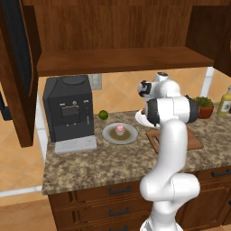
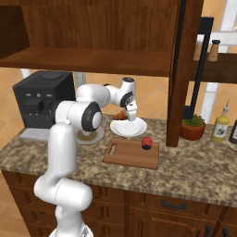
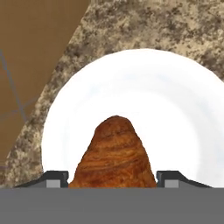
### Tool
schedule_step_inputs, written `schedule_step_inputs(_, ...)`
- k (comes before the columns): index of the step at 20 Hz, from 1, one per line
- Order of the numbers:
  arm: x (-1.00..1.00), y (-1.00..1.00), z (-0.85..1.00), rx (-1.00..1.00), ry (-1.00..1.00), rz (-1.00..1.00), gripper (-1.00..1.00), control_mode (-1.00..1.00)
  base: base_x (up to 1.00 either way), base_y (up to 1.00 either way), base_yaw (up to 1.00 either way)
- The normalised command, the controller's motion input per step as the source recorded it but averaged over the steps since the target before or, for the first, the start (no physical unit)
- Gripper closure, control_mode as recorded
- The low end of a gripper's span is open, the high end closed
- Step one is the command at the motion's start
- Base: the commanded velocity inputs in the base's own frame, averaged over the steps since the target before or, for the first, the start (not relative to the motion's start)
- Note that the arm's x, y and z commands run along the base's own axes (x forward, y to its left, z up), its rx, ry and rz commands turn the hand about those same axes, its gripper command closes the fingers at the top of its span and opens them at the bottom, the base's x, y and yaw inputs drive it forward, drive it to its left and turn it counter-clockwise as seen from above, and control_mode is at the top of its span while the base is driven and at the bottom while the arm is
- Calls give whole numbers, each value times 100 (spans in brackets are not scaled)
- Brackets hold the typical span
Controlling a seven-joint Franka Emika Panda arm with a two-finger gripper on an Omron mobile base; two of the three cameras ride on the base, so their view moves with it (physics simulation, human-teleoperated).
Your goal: From the different types of pastries on the counter, select a croissant and place it on the cutting board. Then retrieve a jar of jam from the cabinet and place it alongside the croissant on the cutting board.
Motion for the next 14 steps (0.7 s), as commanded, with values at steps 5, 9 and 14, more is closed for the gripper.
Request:
schedule_step_inputs(5, -64, 1, -23, -10, -1, -5, 100, -100, 0, 0, 0)
schedule_step_inputs(9, -52, 5, 52, -9, -4, -5, 100, -100, 0, 0, 0)
schedule_step_inputs(14, -66, 37, 47, -8, -16, -2, 100, -100, 0, 0, 0)
